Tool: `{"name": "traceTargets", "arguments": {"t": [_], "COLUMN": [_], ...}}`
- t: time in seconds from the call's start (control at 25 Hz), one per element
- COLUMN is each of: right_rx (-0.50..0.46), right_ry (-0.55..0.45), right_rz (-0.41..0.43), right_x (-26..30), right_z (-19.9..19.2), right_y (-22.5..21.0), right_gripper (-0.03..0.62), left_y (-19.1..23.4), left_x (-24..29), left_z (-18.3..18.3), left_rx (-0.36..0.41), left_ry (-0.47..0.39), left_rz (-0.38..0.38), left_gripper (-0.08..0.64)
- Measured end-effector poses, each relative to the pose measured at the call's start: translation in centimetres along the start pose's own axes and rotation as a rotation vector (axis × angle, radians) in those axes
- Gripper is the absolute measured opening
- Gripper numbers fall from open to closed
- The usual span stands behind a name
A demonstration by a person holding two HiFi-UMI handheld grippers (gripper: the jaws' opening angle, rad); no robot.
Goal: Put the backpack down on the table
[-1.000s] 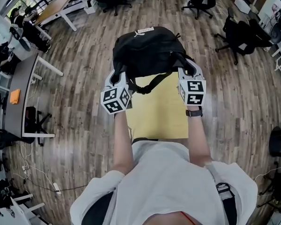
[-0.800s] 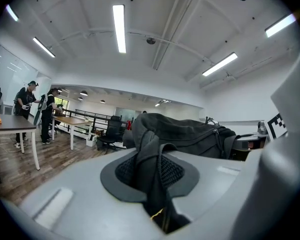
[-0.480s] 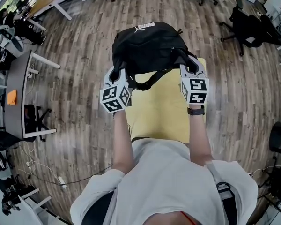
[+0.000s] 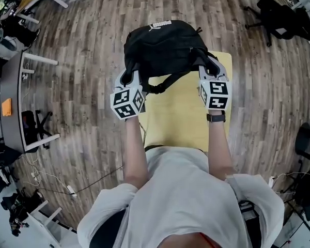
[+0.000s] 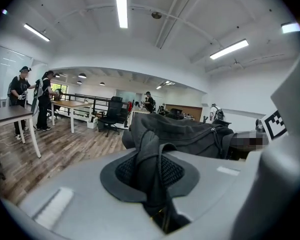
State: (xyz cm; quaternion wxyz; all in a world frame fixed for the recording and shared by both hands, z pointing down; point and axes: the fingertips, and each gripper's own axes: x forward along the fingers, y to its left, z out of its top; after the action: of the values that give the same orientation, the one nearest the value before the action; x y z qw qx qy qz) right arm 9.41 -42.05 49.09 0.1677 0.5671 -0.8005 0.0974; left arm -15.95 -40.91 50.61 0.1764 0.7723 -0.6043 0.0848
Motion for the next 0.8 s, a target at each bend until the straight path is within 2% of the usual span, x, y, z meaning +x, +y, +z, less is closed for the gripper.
{"name": "traceTargets", "arguments": {"t": [0.6, 0.8], "right_rx": [0.02, 0.022], "right_ry": [0.145, 0.189], "right_rz": [0.013, 0.023], "right_x": [4.8, 6.3], "right_z": [-6.4, -8.4], "right_y": [-0.7, -0.3], "right_gripper": [0.075, 0.077], "left_y": [1.4, 2.2], "left_x": [4.2, 5.0], "left_z": [-6.7, -8.9], "left_rx": [-0.011, -0.037], "left_ry": [0.14, 0.18], "left_rz": [0.023, 0.035], "left_gripper": [0.06, 0.06]}}
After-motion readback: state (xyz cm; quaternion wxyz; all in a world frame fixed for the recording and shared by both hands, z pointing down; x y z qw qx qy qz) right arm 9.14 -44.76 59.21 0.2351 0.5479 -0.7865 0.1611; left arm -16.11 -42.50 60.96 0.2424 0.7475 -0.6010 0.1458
